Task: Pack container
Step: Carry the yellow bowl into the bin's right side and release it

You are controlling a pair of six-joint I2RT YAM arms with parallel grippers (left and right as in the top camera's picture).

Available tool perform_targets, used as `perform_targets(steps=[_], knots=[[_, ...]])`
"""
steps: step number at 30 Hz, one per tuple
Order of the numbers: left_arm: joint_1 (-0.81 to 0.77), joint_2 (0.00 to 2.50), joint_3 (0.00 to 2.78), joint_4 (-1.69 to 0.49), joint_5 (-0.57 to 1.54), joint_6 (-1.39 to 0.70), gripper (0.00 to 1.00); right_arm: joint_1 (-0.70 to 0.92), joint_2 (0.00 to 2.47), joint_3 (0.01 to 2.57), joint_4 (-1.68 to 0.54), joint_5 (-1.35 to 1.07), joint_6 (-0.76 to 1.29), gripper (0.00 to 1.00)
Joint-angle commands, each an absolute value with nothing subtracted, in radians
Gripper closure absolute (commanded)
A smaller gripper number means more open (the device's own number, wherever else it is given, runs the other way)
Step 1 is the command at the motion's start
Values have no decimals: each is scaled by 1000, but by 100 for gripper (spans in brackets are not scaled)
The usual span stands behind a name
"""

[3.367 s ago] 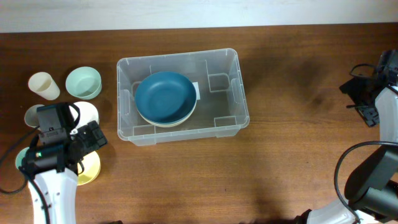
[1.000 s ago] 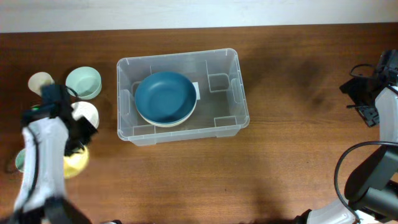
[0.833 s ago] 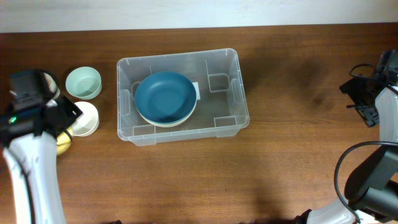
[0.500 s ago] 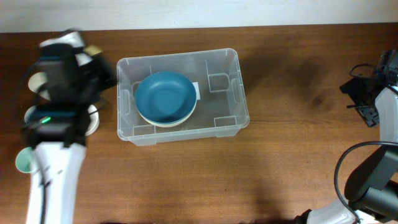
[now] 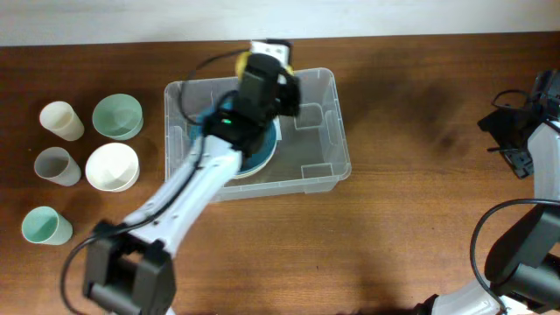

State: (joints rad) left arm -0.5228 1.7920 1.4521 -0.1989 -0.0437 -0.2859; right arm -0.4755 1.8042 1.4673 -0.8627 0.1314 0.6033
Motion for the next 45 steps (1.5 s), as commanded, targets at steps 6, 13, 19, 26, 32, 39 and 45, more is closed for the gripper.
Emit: perform_targets(steps=[6, 13, 19, 26, 32, 39, 45], knots=[[-577, 1913, 1456, -195, -97, -237, 99, -478, 1808, 1461, -863, 147, 615, 1], [-577, 1962, 1456, -221, -43, -237, 98, -478, 1808, 1461, -863, 147, 615, 1], [-577, 1971, 1456, -221, -2, -237, 93, -478, 1808, 1461, -862, 147, 615, 1], [-577, 1971, 1456, -225, 5, -237, 81, -478, 1808, 1461, -863, 147, 615, 1], [-576, 1971, 1456, -224, 4, -237, 76, -478, 1808, 1461, -862, 147, 615, 1], [-575, 1970, 1457, -203, 4, -207, 44, -478, 1808, 1461, -863, 147, 615, 1], [-531, 1893, 1554, -304, -96, -139, 38, -478, 1808, 1461, -862, 147, 615, 1]])
